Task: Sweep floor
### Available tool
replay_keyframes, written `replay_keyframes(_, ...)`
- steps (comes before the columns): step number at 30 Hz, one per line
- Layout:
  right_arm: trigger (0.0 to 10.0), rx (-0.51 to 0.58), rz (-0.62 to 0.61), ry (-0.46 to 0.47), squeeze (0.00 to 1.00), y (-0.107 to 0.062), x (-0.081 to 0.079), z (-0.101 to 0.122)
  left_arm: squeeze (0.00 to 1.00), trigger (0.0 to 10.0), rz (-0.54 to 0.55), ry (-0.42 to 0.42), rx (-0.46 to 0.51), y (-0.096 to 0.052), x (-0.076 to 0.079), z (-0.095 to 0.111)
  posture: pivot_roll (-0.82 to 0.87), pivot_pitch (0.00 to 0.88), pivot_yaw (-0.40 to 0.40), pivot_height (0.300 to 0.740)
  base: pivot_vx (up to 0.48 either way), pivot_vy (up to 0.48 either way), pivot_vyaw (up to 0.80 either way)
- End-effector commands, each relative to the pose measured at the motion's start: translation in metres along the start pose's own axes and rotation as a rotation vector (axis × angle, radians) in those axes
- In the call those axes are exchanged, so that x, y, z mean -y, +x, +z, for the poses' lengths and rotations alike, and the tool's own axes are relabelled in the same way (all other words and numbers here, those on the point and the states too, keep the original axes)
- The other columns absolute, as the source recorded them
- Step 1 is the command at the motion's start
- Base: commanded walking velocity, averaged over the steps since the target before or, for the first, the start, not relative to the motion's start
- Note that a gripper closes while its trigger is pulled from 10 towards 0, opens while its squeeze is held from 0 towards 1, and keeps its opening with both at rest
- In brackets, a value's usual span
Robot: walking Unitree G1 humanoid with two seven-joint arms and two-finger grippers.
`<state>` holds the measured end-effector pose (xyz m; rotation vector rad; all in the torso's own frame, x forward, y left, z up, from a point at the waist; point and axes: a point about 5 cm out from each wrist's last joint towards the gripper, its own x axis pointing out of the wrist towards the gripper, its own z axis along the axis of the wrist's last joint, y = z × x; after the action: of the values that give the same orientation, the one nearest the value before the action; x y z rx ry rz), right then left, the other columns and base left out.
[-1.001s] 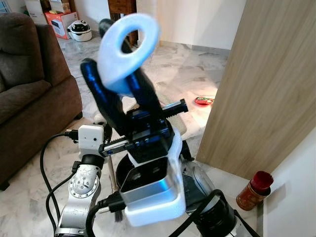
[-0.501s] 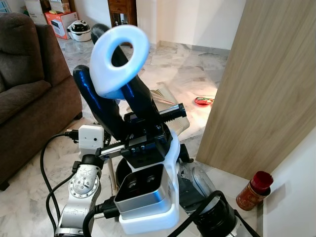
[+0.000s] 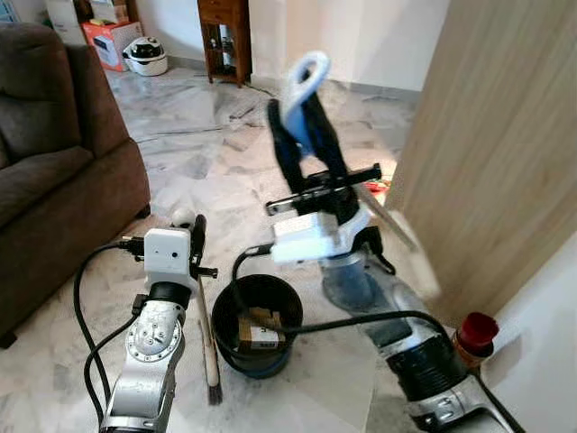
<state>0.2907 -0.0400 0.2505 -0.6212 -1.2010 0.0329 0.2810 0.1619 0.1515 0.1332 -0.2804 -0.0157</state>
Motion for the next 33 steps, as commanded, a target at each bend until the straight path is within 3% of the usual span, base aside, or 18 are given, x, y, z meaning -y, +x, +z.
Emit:
replay_keyframes(1, 10.0, 0.045, -0.022, -0.042, 0.00, 0.012, 0.006, 0.001, 0.00, 10.0, -0.006, 0.014, 0.045, 0.002, -0.001, 0.009, 0.05, 0.000, 0.007, 0.740, 0.000, 0.000, 0.00)
replay_keyframes(3, 10.0, 0.019, -0.014, -0.058, 0.00, 0.010, 0.006, -0.005, 0.00, 10.0, -0.007, 0.014, 0.044, 0.002, -0.001, 0.009, 0.05, 0.000, 0.008, 0.740, 0.000, 0.000, 0.00)
replay_keyframes(7, 10.0, -0.155, 0.032, -0.059, 0.00, -0.004, 0.006, -0.031, 0.00, 10.0, -0.011, 0.012, 0.039, 0.001, 0.000, 0.008, 0.04, 0.000, 0.010, 0.740, 0.000, 0.000, 0.00)
replay_keyframes(8, 10.0, -0.268, 0.029, -0.026, 0.00, -0.014, 0.007, -0.045, 0.00, 10.0, -0.012, 0.011, 0.037, 0.001, 0.000, 0.007, 0.04, 0.000, 0.012, 0.740, 0.000, 0.000, 0.00)
replay_keyframes(9, 10.0, -0.268, 0.029, -0.026, 0.00, -0.014, 0.007, -0.045, 0.00, 10.0, -0.012, 0.011, 0.037, 0.001, 0.000, 0.007, 0.04, 0.000, 0.012, 0.740, 0.000, 0.000, 0.00)
replay_keyframes(10, 10.0, -0.393, 0.018, 0.001, 0.00, -0.027, 0.011, -0.060, 0.00, 10.0, -0.013, 0.007, 0.033, 0.001, 0.000, 0.007, 0.03, 0.000, 0.014, 0.740, 0.000, 0.000, 0.00)
replay_keyframes(13, 10.0, -0.541, 0.039, 0.052, 0.00, -0.047, 0.012, -0.076, 0.00, 10.0, -0.014, -0.002, 0.028, 0.001, 0.000, 0.006, 0.02, 0.000, 0.018, 0.740, 0.000, 0.000, 0.00)
replay_keyframes(20, 10.0, -0.735, 0.055, 0.082, 0.00, -0.082, 0.012, -0.096, 0.00, 10.0, -0.024, -0.012, 0.022, 0.001, 0.003, 0.004, 0.02, 0.000, 0.020, 0.740, 0.000, 0.000, 0.00)
replay_keyframes(24, 10.0, -0.847, 0.027, 0.231, 0.00, -0.101, 0.012, -0.104, 0.00, 10.0, -0.003, -0.050, -0.006, -0.002, 0.001, -0.002, 0.01, 0.000, 0.025, 0.740, 0.000, 0.000, 0.00)
replay_keyframes(25, 10.0, -0.847, 0.027, 0.231, 0.00, -0.101, 0.012, -0.104, 0.00, 10.0, -0.003, -0.050, -0.006, -0.002, 0.001, -0.002, 0.01, 0.000, 0.025, 0.740, 0.000, 0.000, 0.00)
replay_keyframes(27, 10.0, -0.977, -0.010, 0.369, 0.00, -0.119, 0.009, -0.112, 0.00, 10.0, 0.032, -0.083, -0.048, -0.007, -0.005, -0.011, 0.01, 0.000, 0.025, 0.740, 0.000, 0.000, 0.00)
replay_keyframes(30, 10.0, -1.102, -0.027, 0.479, 0.00, -0.140, 0.006, -0.118, 0.00, 10.0, 0.072, -0.091, -0.087, -0.014, -0.014, -0.018, 0.00, 0.000, 0.029, 0.740, 0.000, 0.000, 0.00)
replay_keyframes(33, 10.0, -1.153, -0.014, 0.498, 0.00, -0.152, 0.004, -0.120, 0.00, 10.0, 0.096, -0.080, -0.124, -0.018, -0.022, -0.024, 0.00, 0.000, 0.031, 0.740, 0.000, 0.000, 0.00)
